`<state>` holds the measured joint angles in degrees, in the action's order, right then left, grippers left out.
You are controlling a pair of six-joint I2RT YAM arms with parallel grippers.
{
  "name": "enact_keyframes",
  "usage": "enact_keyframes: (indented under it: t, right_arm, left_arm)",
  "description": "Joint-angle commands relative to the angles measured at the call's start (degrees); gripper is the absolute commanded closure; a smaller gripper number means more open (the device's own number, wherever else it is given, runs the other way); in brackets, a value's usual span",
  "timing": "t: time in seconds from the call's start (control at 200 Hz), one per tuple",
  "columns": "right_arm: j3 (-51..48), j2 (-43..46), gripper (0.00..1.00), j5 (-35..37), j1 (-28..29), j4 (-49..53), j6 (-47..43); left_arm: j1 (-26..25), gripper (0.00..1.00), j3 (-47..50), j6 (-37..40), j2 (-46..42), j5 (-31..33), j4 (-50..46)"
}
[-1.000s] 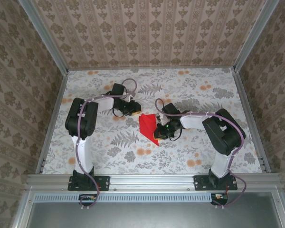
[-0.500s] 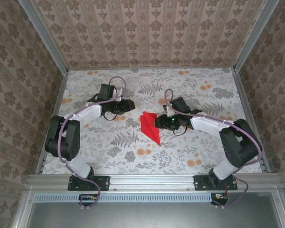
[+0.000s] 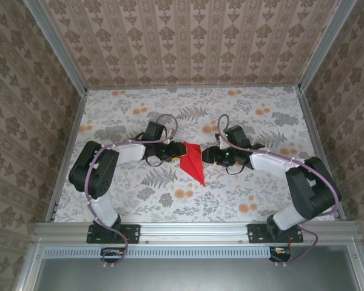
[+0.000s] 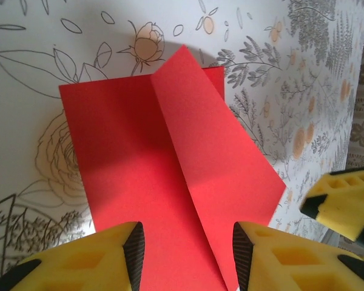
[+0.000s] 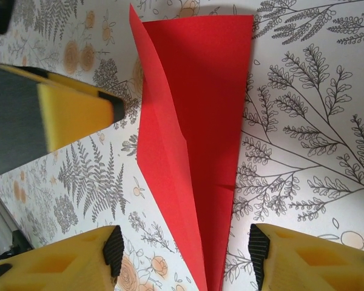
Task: Fold a paper plane with a square sheet of paper (fold left side to right side)
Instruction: Turn over the paper at the center of the table.
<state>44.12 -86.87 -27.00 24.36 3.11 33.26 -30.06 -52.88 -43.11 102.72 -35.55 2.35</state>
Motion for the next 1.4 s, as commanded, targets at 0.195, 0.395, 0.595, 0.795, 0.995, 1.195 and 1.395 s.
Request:
enact_keyframes:
  t: [0.195, 0.395, 0.595, 0.795, 0.995, 1.195, 1.395]
  right_arm:
    - [-3.6, 10.2, 0.27, 1.4, -0.9, -0.2, 1.0]
    - [-7.2, 15.5, 0.13, -1.1, -3.9, -3.0, 3.8]
    - [-9.8, 19.1, 0.00, -5.0, -7.4, -5.1, 5.6]
    - [-10.3, 18.3, 0.00, -11.0, -10.1, -7.6, 6.8]
    - [-9.8, 16.1, 0.00, -16.5, -10.8, -11.4, 7.5]
    - [-11.1, 10.9, 0.00, -26.0, -10.7, -26.5, 14.0]
    - [-10.7, 5.7, 0.00, -32.1, -8.3, -38.8, 20.0]
  left_arm:
    - [-1.9, 0.57, -5.7, -1.9, 6.3, -2.7, 4.0]
    - [-2.2, 0.70, -8.4, -1.3, 9.1, -3.6, 3.6]
    - [-2.0, 0.85, -9.7, 0.0, 8.2, -4.0, 2.7]
    - [-1.0, 0.91, -10.9, 1.6, 3.0, -4.0, -0.3]
    - [1.1, 0.93, -12.1, 0.4, -4.7, -4.3, -1.9]
    - [3.4, 0.93, -14.3, -2.8, -11.1, -4.6, -1.3]
    - [3.5, 0.93, -17.1, -5.2, -13.1, -6.9, -0.4]
